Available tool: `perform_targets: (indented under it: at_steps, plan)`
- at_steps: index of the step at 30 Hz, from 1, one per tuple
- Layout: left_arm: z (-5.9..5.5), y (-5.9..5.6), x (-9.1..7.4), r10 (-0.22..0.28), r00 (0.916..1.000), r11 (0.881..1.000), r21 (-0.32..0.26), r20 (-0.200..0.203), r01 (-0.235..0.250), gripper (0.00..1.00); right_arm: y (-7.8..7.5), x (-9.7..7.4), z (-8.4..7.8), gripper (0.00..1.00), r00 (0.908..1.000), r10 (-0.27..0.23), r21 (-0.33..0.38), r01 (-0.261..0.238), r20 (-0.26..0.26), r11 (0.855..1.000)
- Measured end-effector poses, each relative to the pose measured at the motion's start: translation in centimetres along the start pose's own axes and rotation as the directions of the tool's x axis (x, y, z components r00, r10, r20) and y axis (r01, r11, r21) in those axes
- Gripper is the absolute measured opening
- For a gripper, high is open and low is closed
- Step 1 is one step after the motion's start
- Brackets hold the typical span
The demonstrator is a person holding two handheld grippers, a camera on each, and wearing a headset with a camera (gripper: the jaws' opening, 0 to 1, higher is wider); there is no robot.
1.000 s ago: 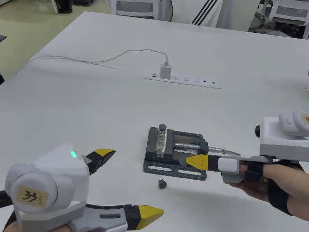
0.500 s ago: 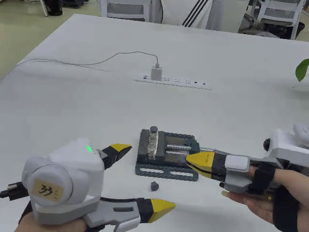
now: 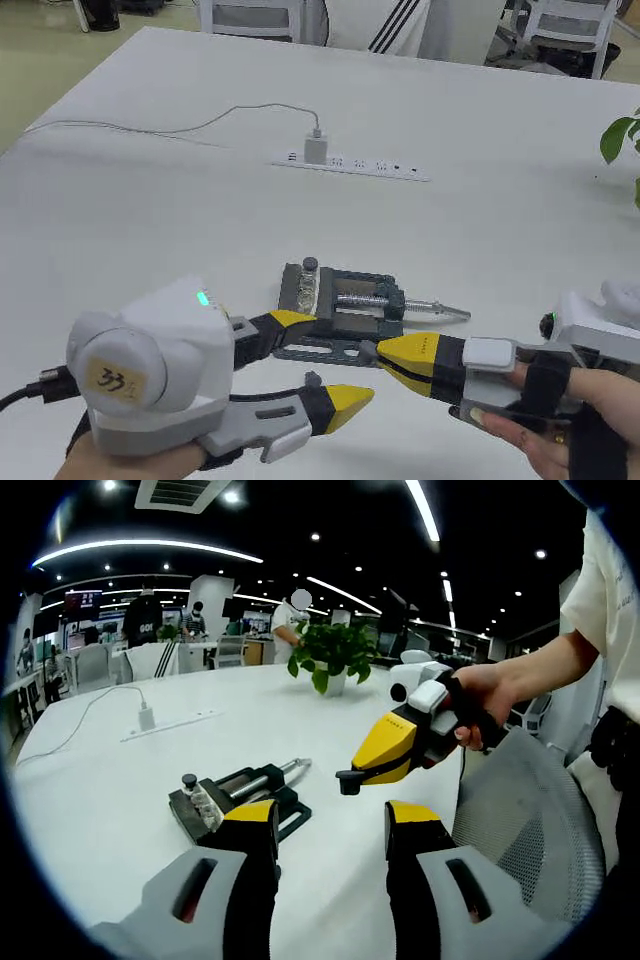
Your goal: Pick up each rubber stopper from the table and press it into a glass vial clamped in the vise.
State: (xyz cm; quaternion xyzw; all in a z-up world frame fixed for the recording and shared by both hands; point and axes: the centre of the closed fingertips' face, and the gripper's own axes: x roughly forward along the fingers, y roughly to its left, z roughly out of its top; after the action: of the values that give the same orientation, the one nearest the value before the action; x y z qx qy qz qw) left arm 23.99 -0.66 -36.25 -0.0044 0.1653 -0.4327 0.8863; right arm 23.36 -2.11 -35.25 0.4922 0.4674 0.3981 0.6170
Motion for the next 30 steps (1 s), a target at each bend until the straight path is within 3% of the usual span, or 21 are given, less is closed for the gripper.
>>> perform_targets:
  at_steps: [7, 14, 30]
  plan:
    - [0.1, -1.0, 0.1, -0.048, 0.9988, 0.999, -0.009, 0.01, 0.048, 0.18, -0.9, -0.3, -0.4, 0.0, 0.9993, -0.027, -0.033, 0.026, -0.026, 0.999]
    - [0.1, -1.5, 0.1, -0.086, 0.9963, 0.996, -0.02, 0.007, 0.086, 0.08, -1.2, -0.1, -1.0, 0.0, 0.9988, -0.03, -0.046, 0.028, -0.039, 0.999]
    - [-0.4, -1.9, -0.2, -0.102, 0.9947, 0.995, -0.017, -0.017, 0.101, 0.05, -0.9, 0.4, -1.6, 0.0, 0.9981, -0.026, -0.069, 0.022, -0.057, 0.997]
